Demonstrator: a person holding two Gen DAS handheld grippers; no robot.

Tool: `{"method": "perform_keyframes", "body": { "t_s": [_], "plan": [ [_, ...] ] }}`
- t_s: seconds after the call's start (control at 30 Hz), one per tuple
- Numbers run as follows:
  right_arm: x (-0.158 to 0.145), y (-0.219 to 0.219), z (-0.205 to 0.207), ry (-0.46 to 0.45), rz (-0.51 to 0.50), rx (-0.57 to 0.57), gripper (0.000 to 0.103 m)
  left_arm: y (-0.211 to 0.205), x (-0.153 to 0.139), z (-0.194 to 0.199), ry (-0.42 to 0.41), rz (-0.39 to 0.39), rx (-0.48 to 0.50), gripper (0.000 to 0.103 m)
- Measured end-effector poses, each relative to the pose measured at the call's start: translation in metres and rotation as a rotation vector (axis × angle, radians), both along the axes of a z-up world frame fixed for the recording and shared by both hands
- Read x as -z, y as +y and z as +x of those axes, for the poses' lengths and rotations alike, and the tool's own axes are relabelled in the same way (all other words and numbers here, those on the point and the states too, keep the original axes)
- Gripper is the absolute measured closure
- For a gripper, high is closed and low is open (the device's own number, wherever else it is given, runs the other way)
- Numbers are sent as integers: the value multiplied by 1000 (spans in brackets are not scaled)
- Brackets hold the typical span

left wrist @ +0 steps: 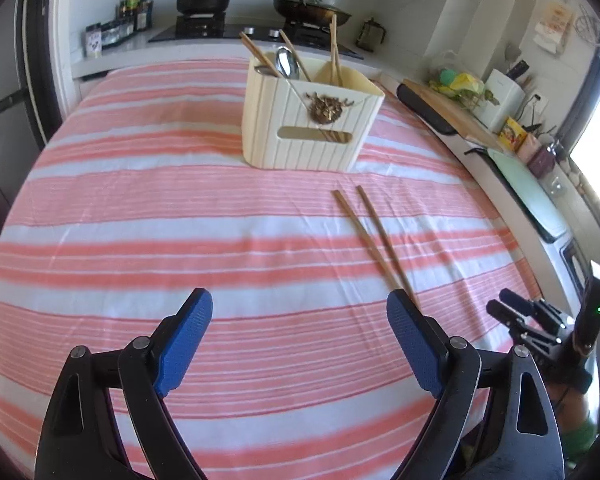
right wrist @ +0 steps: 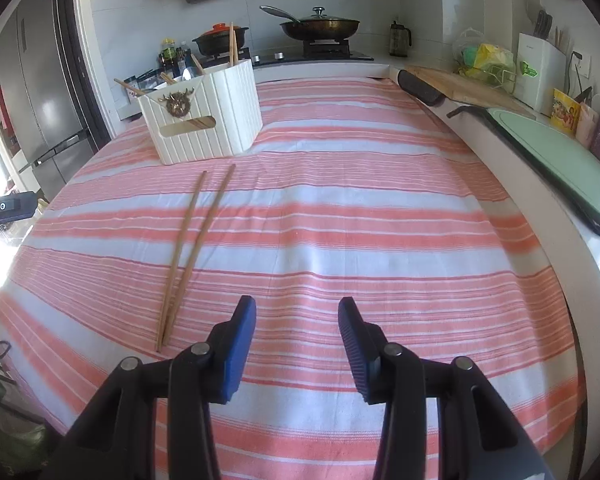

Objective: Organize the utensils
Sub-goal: 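Move both grippers back to the remaining wooden chopsticks on the cloth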

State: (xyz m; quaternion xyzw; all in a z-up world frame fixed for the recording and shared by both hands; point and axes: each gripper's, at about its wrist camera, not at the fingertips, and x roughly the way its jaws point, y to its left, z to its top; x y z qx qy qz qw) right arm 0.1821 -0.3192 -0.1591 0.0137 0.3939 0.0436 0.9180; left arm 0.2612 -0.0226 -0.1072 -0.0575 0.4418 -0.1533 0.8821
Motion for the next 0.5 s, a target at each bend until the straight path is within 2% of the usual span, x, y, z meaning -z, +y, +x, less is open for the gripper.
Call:
{"method": "perform_keyframes", "body": {
  "t_s": [0.1,0.27,0.5],
  "plan": [
    [-3,8,-6,-28,-46,-12,59,-8,7,-9,10,21,7,13],
    [-9,20,-13,-48,-45,-47,59,-5,9,-19,24,18,-13,13],
    [-4,26,-11,-12,33,-52,59,2,16,-20,47,19,-65,13]
  ]
}}
